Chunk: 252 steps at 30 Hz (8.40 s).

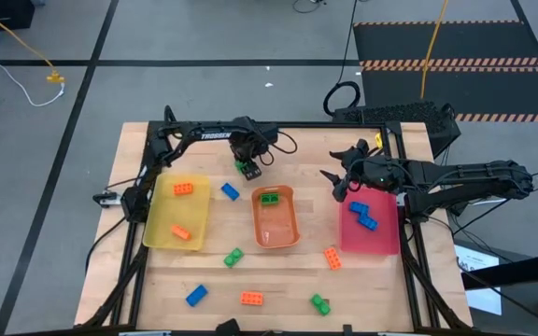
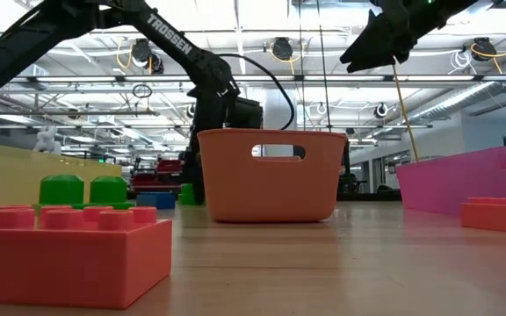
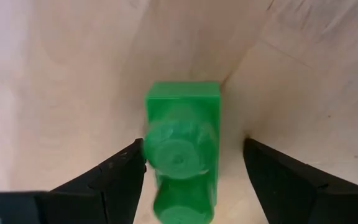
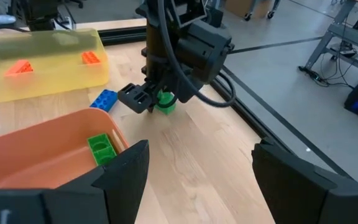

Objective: Sort & place blocks by color
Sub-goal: Put the green game piece into the orange bin, then put the blue game piece into the pink bin

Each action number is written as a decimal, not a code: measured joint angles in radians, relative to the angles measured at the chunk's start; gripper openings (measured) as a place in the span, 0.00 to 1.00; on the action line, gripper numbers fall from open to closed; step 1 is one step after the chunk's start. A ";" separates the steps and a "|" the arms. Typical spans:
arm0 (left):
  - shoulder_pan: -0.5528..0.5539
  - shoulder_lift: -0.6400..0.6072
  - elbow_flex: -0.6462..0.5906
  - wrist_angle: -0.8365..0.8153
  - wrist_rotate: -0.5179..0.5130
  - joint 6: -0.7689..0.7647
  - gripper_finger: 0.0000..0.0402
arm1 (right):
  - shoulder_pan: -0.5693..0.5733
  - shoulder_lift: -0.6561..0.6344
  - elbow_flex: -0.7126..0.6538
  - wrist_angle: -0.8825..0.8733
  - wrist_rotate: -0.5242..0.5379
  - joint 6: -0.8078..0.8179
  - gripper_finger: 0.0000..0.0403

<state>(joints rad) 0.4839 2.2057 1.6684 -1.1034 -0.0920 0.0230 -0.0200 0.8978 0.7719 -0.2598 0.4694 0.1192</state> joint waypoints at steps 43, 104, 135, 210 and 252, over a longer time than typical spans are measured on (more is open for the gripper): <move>-0.093 0.024 0.388 -0.273 0.043 0.062 0.35 | 0.000 -0.003 0.000 -0.010 0.001 -0.031 0.67; -0.382 -0.037 0.195 -0.466 -0.129 -0.025 0.77 | 0.003 -0.085 0.000 -0.153 -0.006 0.082 0.67; -0.318 -0.038 0.139 -0.248 -0.149 0.004 0.77 | 0.002 -0.085 0.000 -0.149 0.000 0.091 0.67; -0.231 -0.392 -0.592 0.297 0.020 0.298 0.63 | 0.002 0.026 0.000 -0.044 0.000 0.002 0.67; -0.323 -0.595 -0.266 0.415 0.210 -0.050 0.37 | 0.208 0.370 0.000 0.700 -0.160 -0.884 0.67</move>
<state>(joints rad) 0.1607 1.6111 1.4025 -0.6883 0.1179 -0.0266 0.1875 1.2675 0.7723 0.4406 0.3092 -0.7651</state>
